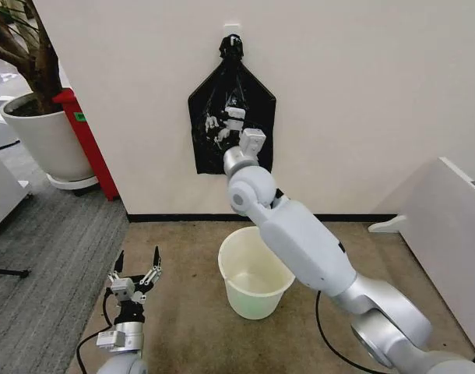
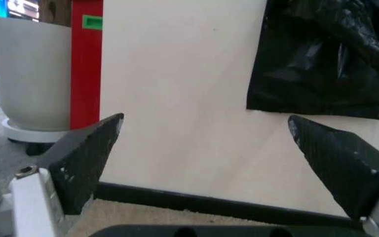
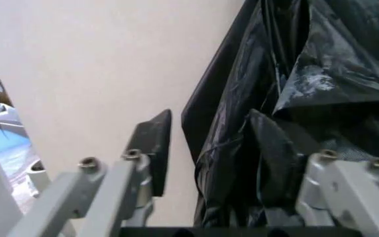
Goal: Place the garbage bag over the trash bin.
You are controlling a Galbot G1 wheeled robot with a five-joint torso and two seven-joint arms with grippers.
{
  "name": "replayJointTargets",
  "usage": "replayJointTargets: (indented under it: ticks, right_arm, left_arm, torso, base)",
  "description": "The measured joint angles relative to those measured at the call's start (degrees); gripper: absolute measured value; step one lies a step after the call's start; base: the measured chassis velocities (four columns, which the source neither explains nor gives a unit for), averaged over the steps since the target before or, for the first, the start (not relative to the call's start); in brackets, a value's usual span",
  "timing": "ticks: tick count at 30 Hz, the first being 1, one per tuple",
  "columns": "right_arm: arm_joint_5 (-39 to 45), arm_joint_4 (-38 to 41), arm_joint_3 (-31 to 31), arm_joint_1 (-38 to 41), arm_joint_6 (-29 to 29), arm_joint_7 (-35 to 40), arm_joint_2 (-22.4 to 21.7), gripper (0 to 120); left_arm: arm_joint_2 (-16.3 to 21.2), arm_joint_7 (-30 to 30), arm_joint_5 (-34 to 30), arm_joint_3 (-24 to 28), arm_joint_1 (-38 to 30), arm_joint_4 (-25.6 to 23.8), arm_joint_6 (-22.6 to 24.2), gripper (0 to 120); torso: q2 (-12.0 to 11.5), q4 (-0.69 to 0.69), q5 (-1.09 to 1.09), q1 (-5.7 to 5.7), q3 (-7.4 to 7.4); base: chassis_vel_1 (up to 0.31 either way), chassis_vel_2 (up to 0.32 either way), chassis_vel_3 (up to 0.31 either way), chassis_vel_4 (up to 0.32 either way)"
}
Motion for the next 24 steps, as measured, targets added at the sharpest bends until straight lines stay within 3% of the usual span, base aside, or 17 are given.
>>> replayJointTargets:
  ticks: [7, 13, 24]
  right_arm:
    - [-1.3, -5.3, 0.9, 0.5, 0.8, -0.6, 0.5, 75]
    - [-1.7, -3.9, 1.1, -1.2, 0.7, -0.6, -0.5, 96]
    - [-1.7, -8.2, 1.7, 1.3, 1.4, -1.0, 1.2, 100]
  left_arm:
    - [0.5, 0.0, -0.2, -0.5, 0.2, -0.2, -0.3, 99]
    - [0.6, 0.0, -0.3, -0.3, -0.1, -0.2, -0.3, 99]
    - [0.1, 0.0, 0.0, 0.1, -0.1, 0.1, -0.2, 99]
  torso:
    - [0.0, -0.02, 0.01, 0.00, 0.00]
    - [0.0, -0.03, 0.02, 0.00, 0.00]
    - [0.0, -0.02, 0.01, 0.00, 0.00]
  base:
    - [0.000, 0.000, 0.000, 0.000]
    - [0.000, 0.000, 0.000, 0.000]
    - [0.000, 0.000, 0.000, 0.000]
